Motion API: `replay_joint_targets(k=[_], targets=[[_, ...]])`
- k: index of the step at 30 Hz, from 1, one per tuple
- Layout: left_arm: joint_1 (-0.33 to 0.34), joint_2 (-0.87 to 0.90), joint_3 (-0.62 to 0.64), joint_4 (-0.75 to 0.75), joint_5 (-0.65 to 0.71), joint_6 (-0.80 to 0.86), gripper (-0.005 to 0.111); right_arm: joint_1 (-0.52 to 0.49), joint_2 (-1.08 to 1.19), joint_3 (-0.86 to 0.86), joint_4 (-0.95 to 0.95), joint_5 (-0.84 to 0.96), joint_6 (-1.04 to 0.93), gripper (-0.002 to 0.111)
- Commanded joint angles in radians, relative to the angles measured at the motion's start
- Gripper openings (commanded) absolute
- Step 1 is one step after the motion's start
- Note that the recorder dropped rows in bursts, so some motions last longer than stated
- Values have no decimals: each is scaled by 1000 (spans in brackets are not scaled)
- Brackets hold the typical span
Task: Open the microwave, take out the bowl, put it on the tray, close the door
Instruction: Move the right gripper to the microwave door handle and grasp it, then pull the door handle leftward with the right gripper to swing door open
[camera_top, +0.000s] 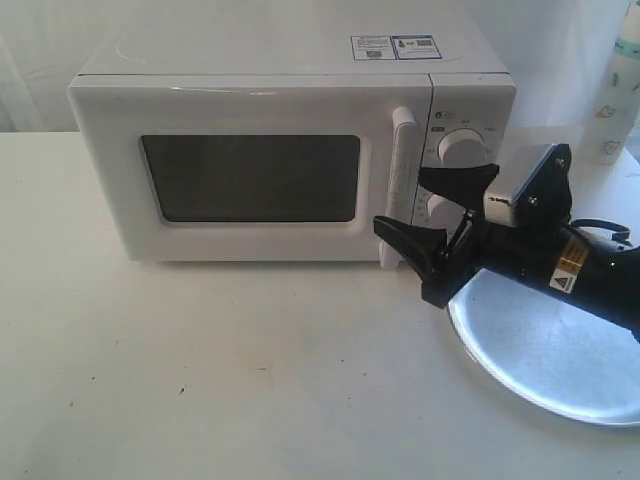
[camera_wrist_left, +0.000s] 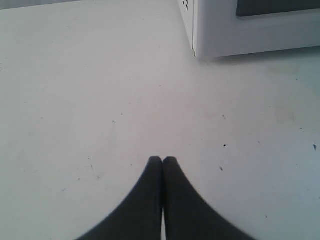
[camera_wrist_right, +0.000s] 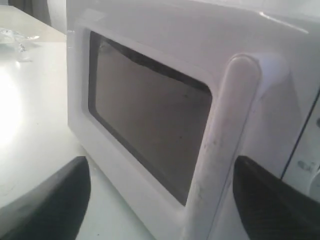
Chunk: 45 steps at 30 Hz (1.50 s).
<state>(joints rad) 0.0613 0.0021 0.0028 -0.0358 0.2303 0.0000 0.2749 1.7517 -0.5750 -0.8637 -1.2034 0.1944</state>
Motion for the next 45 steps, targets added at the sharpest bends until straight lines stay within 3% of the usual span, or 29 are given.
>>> replay_joint_targets(k=[1, 9, 20, 26, 31, 36, 45], targets=[[-5, -2, -3, -9, 3, 0, 0, 8, 3, -26, 60, -18, -11, 73], [-5, -2, -3, -9, 3, 0, 0, 25, 3, -88, 68, -18, 68, 59], [-5, -2, -3, -9, 3, 0, 0, 115, 5, -182, 104, 180, 102, 58], [-5, -2, -3, -9, 3, 0, 0, 115, 5, -182, 108, 148, 102, 57], [-5, -2, -3, -9, 3, 0, 0, 126, 5, -182, 112, 73, 98, 39], [-5, -2, -3, -9, 3, 0, 0, 149, 5, -184, 103, 76, 95, 0], [-5, -2, -3, -9, 3, 0, 0, 151, 5, -186, 10, 66, 89, 0]])
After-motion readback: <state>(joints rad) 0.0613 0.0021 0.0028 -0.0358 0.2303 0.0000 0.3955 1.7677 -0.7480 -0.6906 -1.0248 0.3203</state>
